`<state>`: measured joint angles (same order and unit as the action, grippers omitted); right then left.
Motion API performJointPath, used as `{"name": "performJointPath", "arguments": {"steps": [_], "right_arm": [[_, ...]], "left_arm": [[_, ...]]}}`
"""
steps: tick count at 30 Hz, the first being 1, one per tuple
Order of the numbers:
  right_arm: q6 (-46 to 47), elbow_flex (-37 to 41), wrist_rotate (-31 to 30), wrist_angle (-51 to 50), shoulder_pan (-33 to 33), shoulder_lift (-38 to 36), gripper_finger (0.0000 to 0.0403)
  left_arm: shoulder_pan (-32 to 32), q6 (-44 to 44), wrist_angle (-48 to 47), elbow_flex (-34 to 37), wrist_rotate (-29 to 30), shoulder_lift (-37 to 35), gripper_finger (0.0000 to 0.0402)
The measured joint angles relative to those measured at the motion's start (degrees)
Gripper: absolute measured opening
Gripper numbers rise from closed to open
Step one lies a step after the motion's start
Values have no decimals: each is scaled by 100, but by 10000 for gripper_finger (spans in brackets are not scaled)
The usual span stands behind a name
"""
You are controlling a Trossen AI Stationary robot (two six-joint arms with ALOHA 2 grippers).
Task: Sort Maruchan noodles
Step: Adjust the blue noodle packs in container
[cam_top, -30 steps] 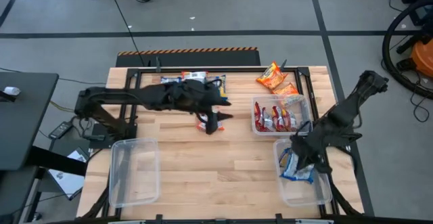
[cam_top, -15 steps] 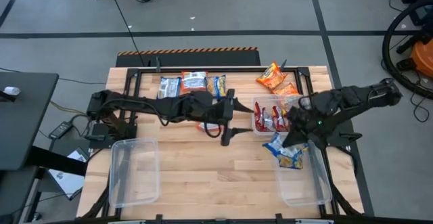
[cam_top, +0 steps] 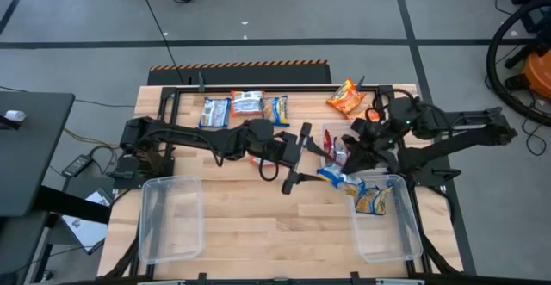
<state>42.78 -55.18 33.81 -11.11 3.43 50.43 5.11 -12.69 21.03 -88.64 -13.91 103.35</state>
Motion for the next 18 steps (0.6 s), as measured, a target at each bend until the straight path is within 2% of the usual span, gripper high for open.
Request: {"name": "performJointPath", "arguments": {"steps": [5,9,15,18], "right_arm": [[-70,0,-168,557,-90,144,3],[-180,2,-487,637,-100,119,10],[-478,2,-1003,711,-82,115,64],[-872,-42,-1253,739,-102,62,100]], "left_arm": [[59,2,7,0,-242,35,227],[62,0,-17,-2,-225,-3,180],[-17,40,-509,4,-210,-159,98],[-91,110,-892,4,-171,-318,74]]}}
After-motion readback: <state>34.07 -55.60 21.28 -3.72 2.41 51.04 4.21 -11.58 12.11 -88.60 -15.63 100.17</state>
